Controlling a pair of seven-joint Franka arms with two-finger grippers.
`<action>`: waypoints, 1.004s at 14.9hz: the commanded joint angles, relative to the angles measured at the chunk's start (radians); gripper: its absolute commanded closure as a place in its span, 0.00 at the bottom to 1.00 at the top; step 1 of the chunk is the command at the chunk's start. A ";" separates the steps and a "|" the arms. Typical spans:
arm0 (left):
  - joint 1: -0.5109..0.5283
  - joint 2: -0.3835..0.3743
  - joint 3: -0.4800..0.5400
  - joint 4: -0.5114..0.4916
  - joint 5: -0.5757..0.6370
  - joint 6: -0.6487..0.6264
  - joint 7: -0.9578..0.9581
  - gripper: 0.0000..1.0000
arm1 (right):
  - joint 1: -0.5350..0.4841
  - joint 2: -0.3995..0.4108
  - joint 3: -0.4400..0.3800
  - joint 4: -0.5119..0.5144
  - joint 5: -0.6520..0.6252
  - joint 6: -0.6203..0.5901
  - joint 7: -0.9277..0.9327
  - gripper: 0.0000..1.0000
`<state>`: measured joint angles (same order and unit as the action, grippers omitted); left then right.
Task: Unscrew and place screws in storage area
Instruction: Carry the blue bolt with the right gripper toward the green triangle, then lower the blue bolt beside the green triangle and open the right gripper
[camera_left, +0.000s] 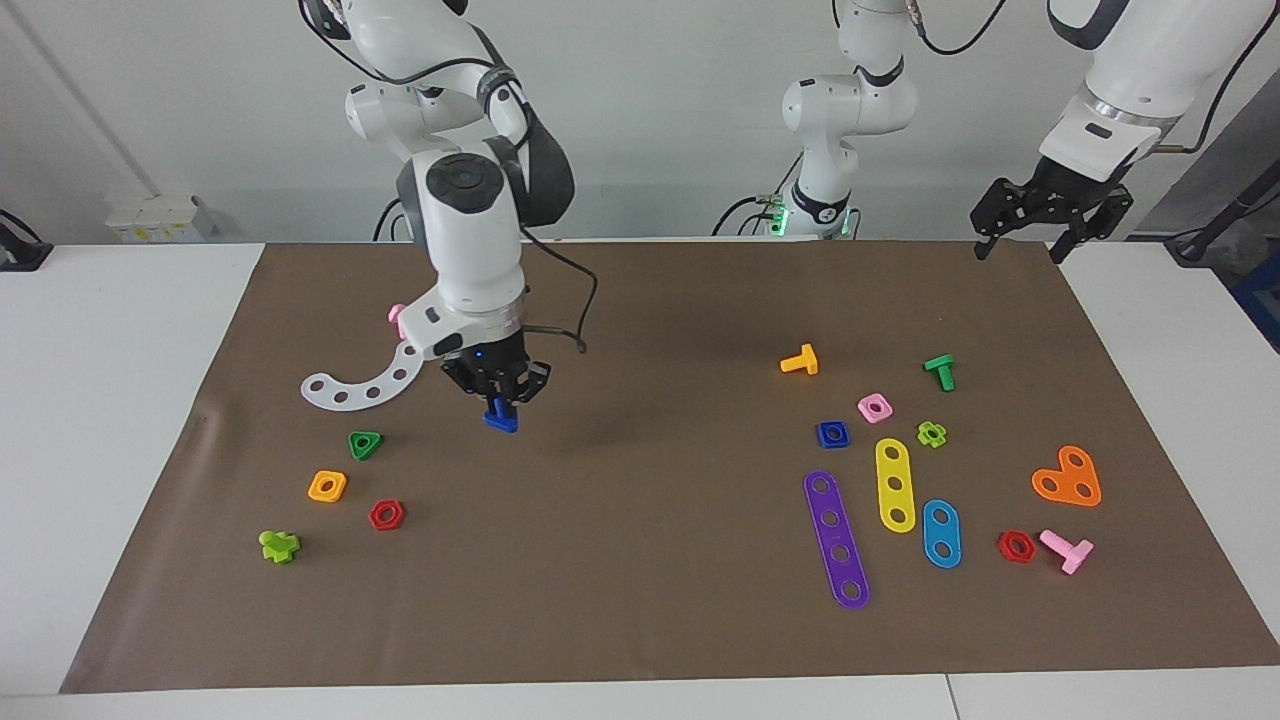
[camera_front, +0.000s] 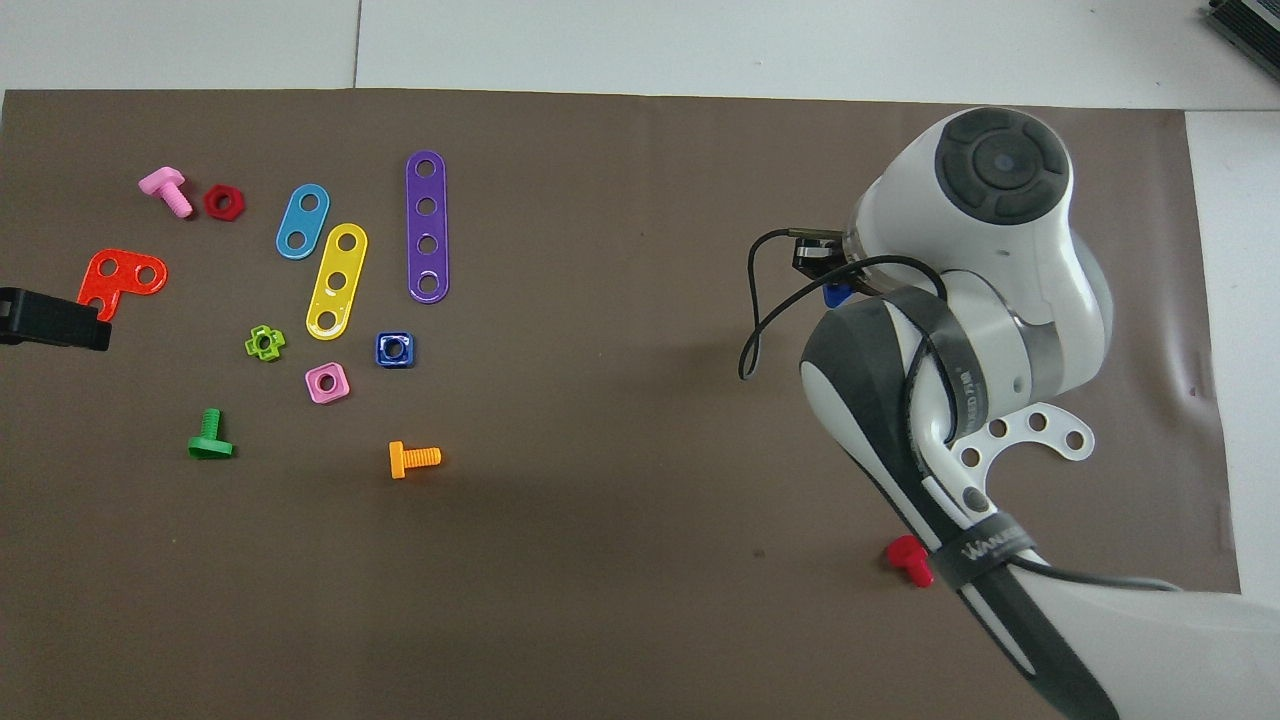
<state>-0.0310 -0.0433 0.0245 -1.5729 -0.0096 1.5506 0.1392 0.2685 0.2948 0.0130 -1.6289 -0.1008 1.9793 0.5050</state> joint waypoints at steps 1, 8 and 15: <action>0.017 -0.007 -0.008 -0.006 -0.009 -0.014 0.008 0.00 | -0.072 -0.071 0.015 -0.196 0.020 0.148 -0.121 1.00; 0.017 -0.007 -0.008 -0.006 -0.009 -0.014 0.008 0.00 | -0.178 -0.109 0.015 -0.462 0.021 0.411 -0.260 1.00; 0.017 -0.007 -0.008 -0.006 -0.009 -0.014 0.008 0.00 | -0.204 -0.108 0.015 -0.542 0.023 0.513 -0.281 1.00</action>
<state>-0.0309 -0.0433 0.0249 -1.5736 -0.0096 1.5506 0.1392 0.0897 0.2181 0.0140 -2.1304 -0.0976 2.4616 0.2652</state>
